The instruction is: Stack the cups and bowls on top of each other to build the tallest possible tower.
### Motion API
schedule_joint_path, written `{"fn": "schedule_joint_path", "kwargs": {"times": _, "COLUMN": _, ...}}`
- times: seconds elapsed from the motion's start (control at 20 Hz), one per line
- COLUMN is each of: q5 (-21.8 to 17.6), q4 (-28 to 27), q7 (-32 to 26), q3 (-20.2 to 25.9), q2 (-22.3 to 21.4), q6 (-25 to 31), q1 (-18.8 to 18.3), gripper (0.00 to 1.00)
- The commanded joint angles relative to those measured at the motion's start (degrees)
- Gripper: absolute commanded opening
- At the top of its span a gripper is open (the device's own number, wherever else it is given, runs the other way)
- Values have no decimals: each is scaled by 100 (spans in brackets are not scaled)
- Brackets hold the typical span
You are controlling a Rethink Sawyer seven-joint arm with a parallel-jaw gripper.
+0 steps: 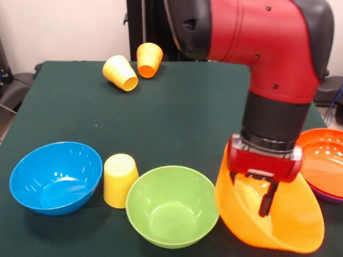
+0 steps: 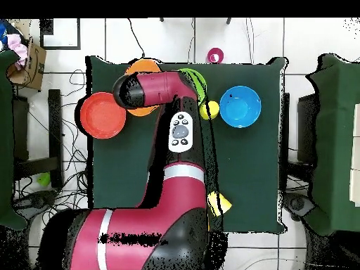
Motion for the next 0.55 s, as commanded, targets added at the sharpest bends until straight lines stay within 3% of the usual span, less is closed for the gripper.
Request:
{"fn": "schedule_joint_path", "kwargs": {"times": 0.05, "q5": -338, "q4": -480, "q7": -873, "q3": 590, "q2": 317, "q6": -12, "q1": -484, "gripper": 100}}
{"fn": "schedule_joint_path", "kwargs": {"times": 0.1, "q5": -333, "q4": -581, "q7": -1068, "q3": 727, "q2": 382, "q6": 57, "q1": -557, "gripper": 100}}
{"fn": "schedule_joint_path", "kwargs": {"times": 0.55, "q5": -318, "q4": -446, "q7": -884, "q3": 746, "q2": 214, "q6": 213, "q1": -528, "gripper": 100}}
